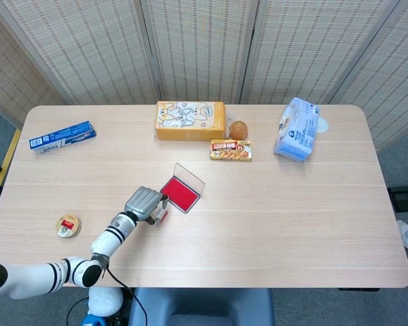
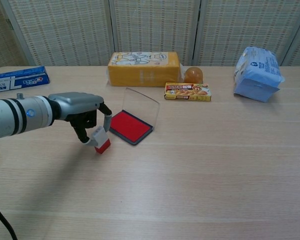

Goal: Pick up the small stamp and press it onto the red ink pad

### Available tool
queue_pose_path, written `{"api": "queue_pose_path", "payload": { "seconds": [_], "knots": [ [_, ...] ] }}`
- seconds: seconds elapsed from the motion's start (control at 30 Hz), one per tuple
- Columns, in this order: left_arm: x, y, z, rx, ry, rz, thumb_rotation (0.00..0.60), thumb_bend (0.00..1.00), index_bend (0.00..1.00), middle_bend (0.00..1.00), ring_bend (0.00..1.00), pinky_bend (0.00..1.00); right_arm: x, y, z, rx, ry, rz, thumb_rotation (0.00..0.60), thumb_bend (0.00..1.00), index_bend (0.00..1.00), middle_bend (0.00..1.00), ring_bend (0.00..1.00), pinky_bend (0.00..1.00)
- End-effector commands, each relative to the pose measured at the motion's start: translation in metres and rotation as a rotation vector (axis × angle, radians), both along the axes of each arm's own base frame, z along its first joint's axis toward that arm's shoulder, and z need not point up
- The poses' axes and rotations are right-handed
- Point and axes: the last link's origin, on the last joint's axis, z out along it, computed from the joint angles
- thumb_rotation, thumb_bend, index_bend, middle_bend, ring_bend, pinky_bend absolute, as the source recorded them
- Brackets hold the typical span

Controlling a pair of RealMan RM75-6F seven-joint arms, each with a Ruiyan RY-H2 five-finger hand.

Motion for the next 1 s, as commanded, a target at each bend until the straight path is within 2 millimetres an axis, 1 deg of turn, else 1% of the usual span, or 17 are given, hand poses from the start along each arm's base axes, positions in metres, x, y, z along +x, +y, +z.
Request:
{"api": "queue_pose_path", "payload": {
  "seconds": [0.03, 0.1, 0.2, 0.37, 0.47, 0.57, 0.7, 0.77, 0.8, 0.87, 1.0],
  "knots": [
    [0.000, 0.000, -0.001, -0.002, 0.002, 0.003, 0.600, 0.28, 0.60, 1.00, 0.96, 0.62, 0.000, 0.000, 0.000, 0.000, 0.000, 0.000, 0.600, 0.16, 0.00, 0.00, 0.00, 0.00],
    [0.000, 0.000, -0.001, -0.003, 0.004, 0.005, 0.600, 0.27, 0.55, 1.00, 0.96, 0.62, 0.000, 0.000, 0.000, -0.001, 0.000, 0.001, 0.600, 0.16, 0.00, 0.00, 0.00, 0.00],
    [0.000, 0.000, 0.000, -0.001, 0.009, 0.010, 0.600, 0.25, 0.45, 1.00, 0.96, 0.62, 0.000, 0.000, 0.000, -0.001, 0.000, 0.000, 0.600, 0.16, 0.00, 0.00, 0.00, 0.00],
    [0.000, 0.000, 0.002, 0.001, 0.021, 0.018, 0.600, 0.22, 0.24, 1.00, 0.95, 0.62, 0.000, 0.000, 0.000, -0.001, -0.001, 0.000, 0.600, 0.16, 0.00, 0.00, 0.00, 0.00],
    [0.001, 0.000, 0.002, 0.001, 0.029, 0.024, 0.600, 0.20, 0.15, 1.00, 0.95, 0.62, 0.000, 0.001, 0.000, -0.002, -0.001, 0.000, 0.600, 0.16, 0.00, 0.00, 0.00, 0.00],
    [0.002, -0.001, 0.004, 0.008, 0.037, 0.024, 0.600, 0.20, 0.11, 1.00, 0.94, 0.62, 0.000, 0.001, 0.000, -0.003, -0.002, 0.001, 0.600, 0.16, 0.00, 0.00, 0.00, 0.00],
    [0.004, -0.004, 0.012, 0.022, 0.041, 0.018, 0.600, 0.20, 0.10, 1.00, 0.93, 0.62, -0.001, 0.001, 0.000, -0.003, -0.003, 0.001, 0.600, 0.16, 0.00, 0.00, 0.00, 0.00],
    [0.003, -0.009, 0.022, 0.041, 0.050, 0.000, 0.585, 0.20, 0.10, 1.00, 0.91, 0.62, -0.001, 0.001, 0.001, -0.002, -0.005, 0.000, 0.600, 0.16, 0.00, 0.00, 0.00, 0.00],
    [0.001, -0.014, 0.032, 0.063, 0.057, -0.010, 0.575, 0.20, 0.09, 1.00, 0.91, 0.62, -0.001, 0.001, 0.001, -0.001, -0.006, -0.001, 0.600, 0.16, 0.00, 0.00, 0.00, 0.00],
    [-0.006, -0.024, 0.052, 0.114, 0.067, -0.019, 0.532, 0.18, 0.08, 1.00, 0.87, 0.62, -0.002, -0.001, 0.002, 0.000, -0.007, -0.005, 0.600, 0.16, 0.00, 0.00, 0.00, 0.00],
    [-0.034, -0.056, 0.112, 0.291, 0.068, 0.020, 0.477, 0.18, 0.06, 0.98, 0.80, 0.62, -0.002, -0.008, 0.000, 0.024, -0.001, -0.026, 0.600, 0.16, 0.00, 0.00, 0.00, 0.00]
  ]
}}
